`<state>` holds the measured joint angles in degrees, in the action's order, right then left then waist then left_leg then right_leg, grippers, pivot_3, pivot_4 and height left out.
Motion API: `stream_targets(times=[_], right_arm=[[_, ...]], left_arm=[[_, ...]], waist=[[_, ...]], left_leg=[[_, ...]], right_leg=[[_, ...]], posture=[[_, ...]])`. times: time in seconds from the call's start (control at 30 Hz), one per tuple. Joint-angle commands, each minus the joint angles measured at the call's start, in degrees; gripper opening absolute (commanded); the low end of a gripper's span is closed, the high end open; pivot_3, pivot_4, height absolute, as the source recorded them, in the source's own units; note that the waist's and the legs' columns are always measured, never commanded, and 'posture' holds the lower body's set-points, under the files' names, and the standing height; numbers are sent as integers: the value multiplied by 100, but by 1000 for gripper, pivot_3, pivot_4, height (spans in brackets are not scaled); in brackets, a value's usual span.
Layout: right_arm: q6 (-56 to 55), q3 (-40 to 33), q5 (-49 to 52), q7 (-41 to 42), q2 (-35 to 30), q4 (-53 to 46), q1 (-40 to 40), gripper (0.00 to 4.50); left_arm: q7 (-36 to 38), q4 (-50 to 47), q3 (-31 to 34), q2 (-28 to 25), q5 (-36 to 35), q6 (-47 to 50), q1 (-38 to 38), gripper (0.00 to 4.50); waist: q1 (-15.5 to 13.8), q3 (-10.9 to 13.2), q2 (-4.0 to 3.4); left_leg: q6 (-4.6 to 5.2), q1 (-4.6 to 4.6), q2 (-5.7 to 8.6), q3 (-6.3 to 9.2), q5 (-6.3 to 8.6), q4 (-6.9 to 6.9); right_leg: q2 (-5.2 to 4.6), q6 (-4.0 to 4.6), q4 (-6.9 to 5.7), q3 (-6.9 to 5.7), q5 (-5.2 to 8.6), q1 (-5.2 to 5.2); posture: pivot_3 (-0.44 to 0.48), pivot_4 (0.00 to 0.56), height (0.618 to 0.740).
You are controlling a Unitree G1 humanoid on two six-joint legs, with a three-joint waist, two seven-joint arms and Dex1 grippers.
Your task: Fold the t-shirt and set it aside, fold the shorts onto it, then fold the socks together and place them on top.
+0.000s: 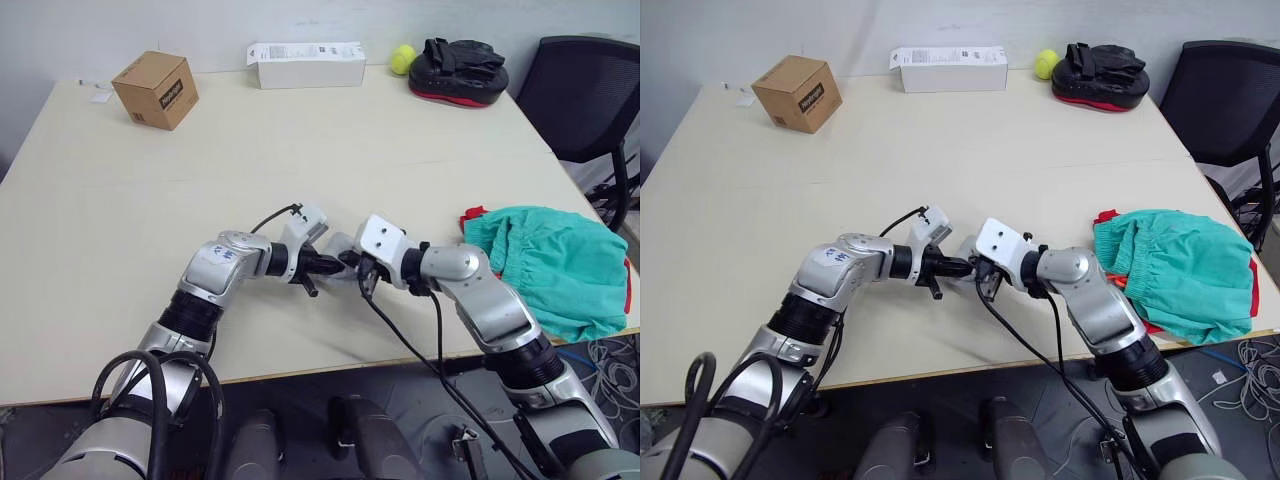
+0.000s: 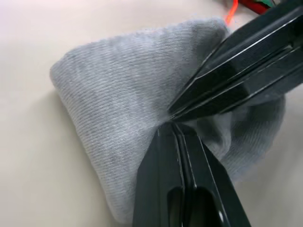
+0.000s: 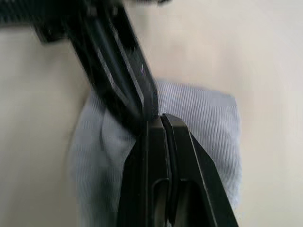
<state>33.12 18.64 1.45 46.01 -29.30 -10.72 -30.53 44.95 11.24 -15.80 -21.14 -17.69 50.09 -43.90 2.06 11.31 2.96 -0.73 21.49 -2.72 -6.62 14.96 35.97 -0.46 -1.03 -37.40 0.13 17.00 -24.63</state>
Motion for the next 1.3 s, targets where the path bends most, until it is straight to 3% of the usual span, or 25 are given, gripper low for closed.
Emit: stream_targets(times=[0.03,0.37,0.6,0.77,1.0,1.3], right_arm=[[-221,-86,-37,112,-288,-148,260,0],[-430,-571,165,403,-1037,-555,882,0],[209,-1001,893,163,-357,-913,-95,0],[412,-525,807,22,-39,-872,-433,0],[-74,398,3,-203,97,103,-314,0],[-112,117,-53,-14,-559,-358,553,0]], left_arm=[[-135,-131,197,-175,80,122,193,21],[-180,-85,338,-180,135,47,219,21],[-193,-166,330,-132,120,72,193,21],[-174,-147,326,-136,128,75,161,21],[-159,-183,312,-151,131,95,157,21],[-173,-169,338,-102,116,98,108,21]], waist=[[14,0,0],[33,0,1],[115,4,-2],[88,3,-1],[90,3,-2],[68,2,-1]], left_leg=[[-2,-1,-1,0,1,0],[0,-5,2,-1,-1,7],[-10,-6,-1,-1,-18,3],[-14,-4,0,8,-16,-2],[-15,4,2,-1,2,1],[-7,-2,2,0,9,3]], right_leg=[[1,0,-2,0,0,0],[0,-5,6,3,2,8],[5,-5,0,3,1,5],[1,-4,-1,-2,0,5],[-5,-4,1,-2,1,-2],[-4,-7,2,-2,3,5]], posture=[[0,150,740],[0,150,740],[0,150,740],[0,150,740],[0,150,740],[0,150,740]])
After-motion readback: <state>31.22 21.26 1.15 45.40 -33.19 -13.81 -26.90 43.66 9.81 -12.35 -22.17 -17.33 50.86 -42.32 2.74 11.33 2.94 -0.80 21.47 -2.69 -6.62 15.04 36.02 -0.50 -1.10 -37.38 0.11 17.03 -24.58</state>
